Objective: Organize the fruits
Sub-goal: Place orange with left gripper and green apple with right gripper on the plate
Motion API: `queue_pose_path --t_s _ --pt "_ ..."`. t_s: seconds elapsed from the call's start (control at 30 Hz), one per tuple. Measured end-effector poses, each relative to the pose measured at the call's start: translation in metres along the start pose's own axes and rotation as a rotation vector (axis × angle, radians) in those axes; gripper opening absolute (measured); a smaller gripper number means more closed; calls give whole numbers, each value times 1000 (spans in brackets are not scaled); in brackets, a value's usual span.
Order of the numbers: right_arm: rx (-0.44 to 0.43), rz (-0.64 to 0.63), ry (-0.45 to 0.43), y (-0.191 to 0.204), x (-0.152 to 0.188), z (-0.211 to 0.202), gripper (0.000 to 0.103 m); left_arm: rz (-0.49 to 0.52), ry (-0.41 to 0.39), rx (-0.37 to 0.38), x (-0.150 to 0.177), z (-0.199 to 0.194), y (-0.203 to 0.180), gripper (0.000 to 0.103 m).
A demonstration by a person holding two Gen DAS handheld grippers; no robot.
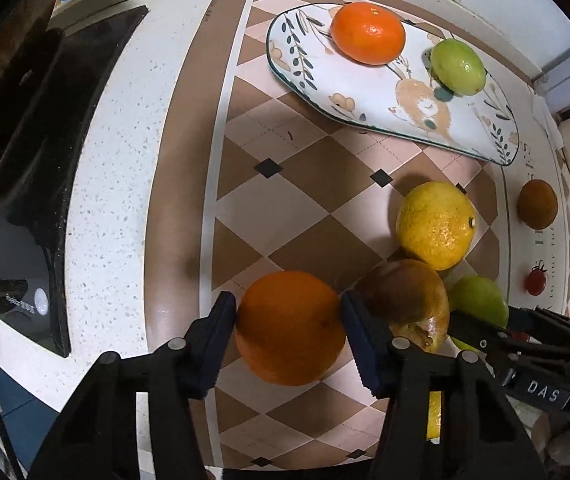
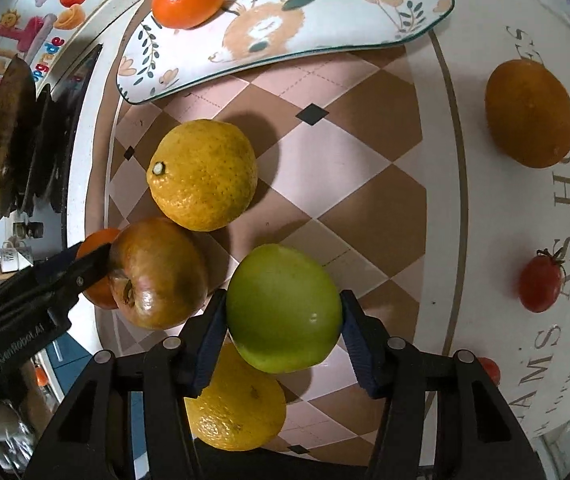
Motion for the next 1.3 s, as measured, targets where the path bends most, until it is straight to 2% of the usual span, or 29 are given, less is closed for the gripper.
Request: queue_pose_path --t_s 0.13,0.23,0.3,0.4,0.63,0.73,0.87,1.03,1.2,1.3 --pt "73 -38 0 0 2 -3 57 20 -10 -21 7 -3 6 52" --pt "51 -12 -13 -2 0 -3 58 24 -10 6 8 -1 7 55" --pt "44 -7 -11 -3 -2 -3 58 2 25 47 7 6 7 56" --pt "26 -5 20 -9 -2 2 58 -16 32 63 4 9 5 56" --pt "63 -22 -22 -7 0 -7 57 0 -19 -14 1 3 2 53" --pt "50 -15 -63 -6 -4 -26 57 -21 -52 2 -1 -16 0 52" --pt "45 -18 -148 -3 -26 -62 57 -25 -126 58 -29 -61 -9 52" --pt "20 -15 -208 -1 -74 -83 57 -19 -160 110 -79 -88 -32 52" --pt "0 8 -184 -6 -124 -55 57 -16 -120 88 -133 -62 -53 45" --pt "16 5 -154 -10 -142 -35 57 -20 -79 83 -158 -41 -61 45"
Point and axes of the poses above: each gripper's, at about its wrist camera, not at the fingertips, and z roughly the way its jaws point, y to its left, x to its underside, the point moved 9 cm from there along z, roughly the way its jaws point, and after that the axes turned 12 degrees about -z, right-handed, at the moved point
